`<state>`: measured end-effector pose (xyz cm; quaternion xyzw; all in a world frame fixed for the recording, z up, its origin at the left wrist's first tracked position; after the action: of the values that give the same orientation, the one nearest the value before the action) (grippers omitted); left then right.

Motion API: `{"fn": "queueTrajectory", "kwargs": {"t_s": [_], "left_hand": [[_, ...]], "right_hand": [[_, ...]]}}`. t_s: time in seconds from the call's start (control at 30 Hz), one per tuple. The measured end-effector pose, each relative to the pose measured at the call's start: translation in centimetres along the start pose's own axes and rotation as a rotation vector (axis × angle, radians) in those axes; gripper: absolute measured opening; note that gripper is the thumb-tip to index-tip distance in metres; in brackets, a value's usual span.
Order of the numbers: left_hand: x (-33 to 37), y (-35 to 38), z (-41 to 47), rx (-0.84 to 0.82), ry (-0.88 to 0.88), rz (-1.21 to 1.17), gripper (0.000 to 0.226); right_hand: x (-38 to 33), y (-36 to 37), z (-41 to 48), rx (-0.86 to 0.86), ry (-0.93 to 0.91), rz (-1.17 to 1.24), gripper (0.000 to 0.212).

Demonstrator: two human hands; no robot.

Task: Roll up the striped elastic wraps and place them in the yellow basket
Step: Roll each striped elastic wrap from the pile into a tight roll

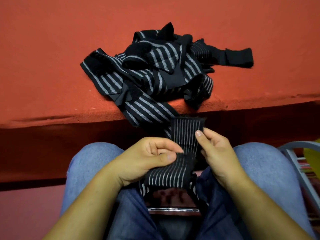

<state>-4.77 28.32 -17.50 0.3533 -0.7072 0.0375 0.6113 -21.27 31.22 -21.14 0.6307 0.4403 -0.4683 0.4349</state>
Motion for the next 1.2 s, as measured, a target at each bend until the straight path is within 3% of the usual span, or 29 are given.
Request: {"fn": "queueTrajectory", "kwargs": {"t_s": [0.07,0.27,0.4,0.6,0.97,1.2], "left_hand": [[-0.1,0.7,-0.1,-0.083,-0.022,-0.027,0.019],[0.7,-2.4,0.5,0.294,0.124,0.066,0.011],[1.1,-3.5,0.3,0.424,0.190,0.168,0.011],[1.4,-3.8,0.2,0.473,0.245,0.245,0.010],[2.6,-4.0,-0.4,0.575,0.307,0.525,0.008],[2.6,-3.7,-0.4,0.579,0.292,0.550,0.006]], "right_hand": [[-0.1,-0.4,0.1,0.030,0.000,-0.017,0.025],[0.5,1.6,-0.5,-0.142,0.062,0.045,0.027],[0.6,2.5,-0.8,-0.235,0.120,0.080,0.030],[1.4,2.7,-1.0,-0.275,0.183,-0.022,0.031],[1.5,3.6,-1.3,-0.351,0.180,-0.005,0.034],[1.8,3.5,-1.2,-0.345,0.176,-0.032,0.033]]}}
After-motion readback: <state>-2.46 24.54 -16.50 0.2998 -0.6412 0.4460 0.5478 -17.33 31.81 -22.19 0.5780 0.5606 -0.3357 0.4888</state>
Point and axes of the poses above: each hand's wrist, its own z-axis towards the middle knuckle, its own y-axis out of the palm, x = y × z, the point moved 8 cm from there along z, towards the middle knuckle, and after that the axes turned 4 degrees about -x, right-handed, at the moved point
